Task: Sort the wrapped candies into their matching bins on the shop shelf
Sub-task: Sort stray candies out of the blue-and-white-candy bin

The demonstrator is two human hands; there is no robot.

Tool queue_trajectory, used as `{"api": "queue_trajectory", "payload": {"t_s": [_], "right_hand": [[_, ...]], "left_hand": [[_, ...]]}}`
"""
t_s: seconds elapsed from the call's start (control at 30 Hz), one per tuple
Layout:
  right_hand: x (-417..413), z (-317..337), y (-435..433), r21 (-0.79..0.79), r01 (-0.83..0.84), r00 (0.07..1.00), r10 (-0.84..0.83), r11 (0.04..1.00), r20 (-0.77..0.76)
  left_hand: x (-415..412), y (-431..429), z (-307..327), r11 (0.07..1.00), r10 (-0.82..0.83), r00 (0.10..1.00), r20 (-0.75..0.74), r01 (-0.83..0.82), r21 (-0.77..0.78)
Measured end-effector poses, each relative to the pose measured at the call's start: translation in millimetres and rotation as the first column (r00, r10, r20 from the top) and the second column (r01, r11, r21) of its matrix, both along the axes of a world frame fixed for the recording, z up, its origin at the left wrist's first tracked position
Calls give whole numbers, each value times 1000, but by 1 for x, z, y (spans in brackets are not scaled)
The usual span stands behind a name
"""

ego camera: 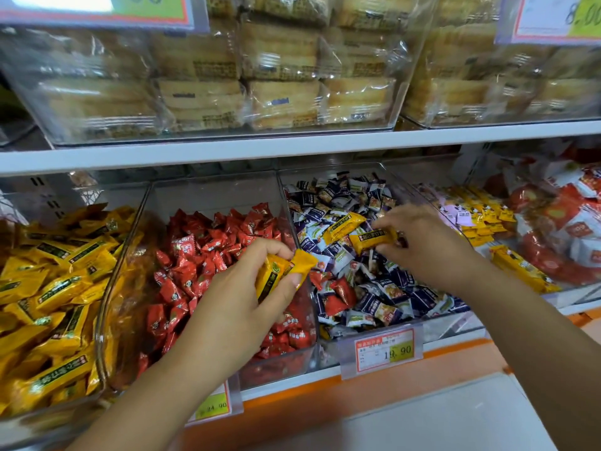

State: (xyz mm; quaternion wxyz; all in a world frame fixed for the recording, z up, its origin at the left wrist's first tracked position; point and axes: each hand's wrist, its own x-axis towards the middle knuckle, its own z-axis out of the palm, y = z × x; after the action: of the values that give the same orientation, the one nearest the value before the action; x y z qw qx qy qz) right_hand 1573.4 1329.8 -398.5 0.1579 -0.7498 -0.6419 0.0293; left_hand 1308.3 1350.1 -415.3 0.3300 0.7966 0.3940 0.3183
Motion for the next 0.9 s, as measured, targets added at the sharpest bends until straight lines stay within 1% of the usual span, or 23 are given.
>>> {"api": "queue_trajectory", "payload": {"t_s": [0.03,0.07,0.13,0.2,0.27,0.33,0.43,0.5,0.57,0.6,0.67,0.7,0.77,0.83,0.9], "right_hand": [[0,-7,3,-47,6,998,-3,999,56],[-2,-10,5,-59,7,996,-2,998,88],[-7,-5,5,-2,-7,994,7,1000,107],[-9,4,3,79,-37,998,33,996,52],[-13,10,3,146,-61,995,72,987,-73],[-21,8,8,154,-88,987,107,984,-120],[-28,-7,22,84,-118,991,123,989,-49],[-29,-10,28,53,-99,995,99,994,4],[-29,-4,30,71,-63,998,62,996,6],[-30,2,28,98,-52,998,54,994,-21],[-38,15,23,158,-48,986,72,986,-148],[-45,21,21,183,-56,971,96,981,-217],[-65,31,17,211,-107,938,169,972,-302],[-91,34,18,227,-178,911,247,958,-329],[-122,33,21,253,-229,898,304,940,-318]], "left_hand": [[0,1,0,1000,7,1000,-1,-7,2],[-1,1,-1,1000,13,1000,-8,-13,1],[-2,4,-4,1000,20,999,-25,-20,1],[-4,7,-7,1000,19,1000,-24,-19,-7],[-5,8,-9,1000,15,1000,-23,-15,-6],[-5,8,-10,1000,10,999,-44,-10,-10],[-5,7,-9,1000,-1,998,-57,-1,-27],[-8,7,-7,1000,11,999,-51,-11,-10],[-14,6,-4,1000,27,999,-38,-26,4],[-19,6,-2,999,33,999,-37,-33,14],[-32,3,4,998,53,998,-43,-51,42],[-39,2,6,996,76,996,-40,-74,55],[-58,0,10,987,139,989,-41,-135,83],[-79,0,15,972,212,977,-34,-208,108],[-105,0,19,950,291,957,-16,-287,125]]}}
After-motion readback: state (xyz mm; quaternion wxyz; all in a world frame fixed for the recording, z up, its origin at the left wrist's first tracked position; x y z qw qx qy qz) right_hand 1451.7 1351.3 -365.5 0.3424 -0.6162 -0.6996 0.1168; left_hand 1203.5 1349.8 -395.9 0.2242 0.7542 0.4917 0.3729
